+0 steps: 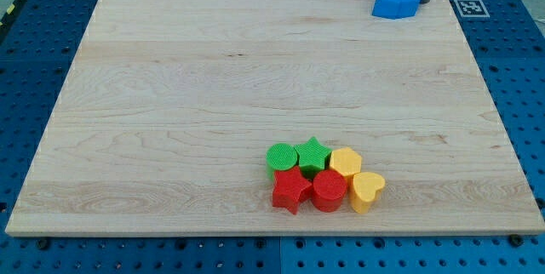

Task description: Point your arm at the red circle

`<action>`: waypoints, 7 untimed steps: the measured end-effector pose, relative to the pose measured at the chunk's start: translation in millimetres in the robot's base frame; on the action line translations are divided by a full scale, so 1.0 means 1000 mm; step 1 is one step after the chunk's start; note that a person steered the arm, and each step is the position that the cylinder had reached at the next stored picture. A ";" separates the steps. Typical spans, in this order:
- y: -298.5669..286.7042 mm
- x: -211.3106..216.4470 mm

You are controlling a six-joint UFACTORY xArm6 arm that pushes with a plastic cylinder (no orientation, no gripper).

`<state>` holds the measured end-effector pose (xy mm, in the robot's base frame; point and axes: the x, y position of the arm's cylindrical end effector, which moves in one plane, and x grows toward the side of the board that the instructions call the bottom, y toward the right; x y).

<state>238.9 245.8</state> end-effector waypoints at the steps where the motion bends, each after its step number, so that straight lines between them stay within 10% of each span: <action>1: -0.003 0.010; 3: 0.031 0.016; 7: 0.055 0.329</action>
<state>567.5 301.3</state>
